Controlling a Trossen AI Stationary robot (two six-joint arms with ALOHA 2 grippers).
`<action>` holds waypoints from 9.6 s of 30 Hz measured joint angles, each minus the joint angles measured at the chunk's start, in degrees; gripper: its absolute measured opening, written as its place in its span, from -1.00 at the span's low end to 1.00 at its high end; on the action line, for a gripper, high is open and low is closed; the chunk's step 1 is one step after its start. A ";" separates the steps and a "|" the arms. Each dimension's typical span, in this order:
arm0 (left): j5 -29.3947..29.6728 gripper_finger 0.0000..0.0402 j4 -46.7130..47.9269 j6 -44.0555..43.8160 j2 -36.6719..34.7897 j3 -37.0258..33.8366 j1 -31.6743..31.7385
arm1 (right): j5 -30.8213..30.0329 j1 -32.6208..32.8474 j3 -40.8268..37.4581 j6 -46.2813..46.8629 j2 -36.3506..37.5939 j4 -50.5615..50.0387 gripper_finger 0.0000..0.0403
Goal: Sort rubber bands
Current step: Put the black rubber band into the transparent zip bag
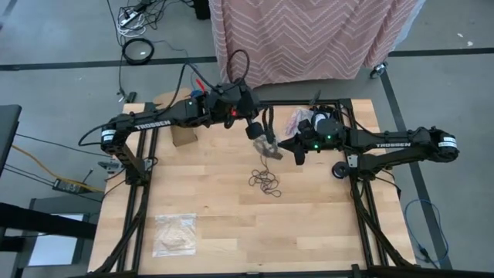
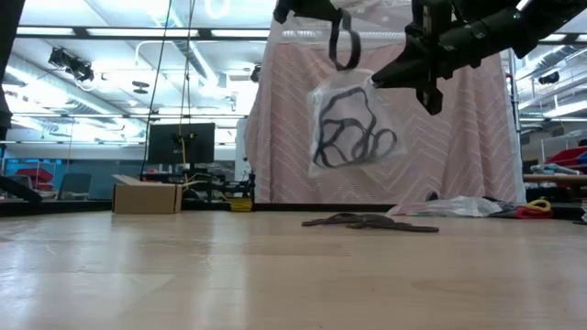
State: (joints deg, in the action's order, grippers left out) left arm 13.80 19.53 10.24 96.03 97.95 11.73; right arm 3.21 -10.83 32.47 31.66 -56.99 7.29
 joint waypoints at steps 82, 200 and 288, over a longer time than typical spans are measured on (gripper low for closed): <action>-43.53 -0.86 30.78 -4.45 12.97 4.07 5.97 | 11.56 -4.02 5.14 -0.25 -7.52 1.14 -1.00; -20.69 -0.99 0.81 -12.17 -9.52 -17.06 11.90 | 7.38 -8.20 5.09 -1.31 -6.36 8.37 -1.00; -20.45 -0.80 42.37 0.78 9.68 25.38 14.21 | 23.03 -16.26 5.11 7.37 -6.62 25.45 -1.00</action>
State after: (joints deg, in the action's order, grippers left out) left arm -6.66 61.91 11.02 105.71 123.33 25.93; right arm 26.23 -27.09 37.58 39.03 -63.61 32.74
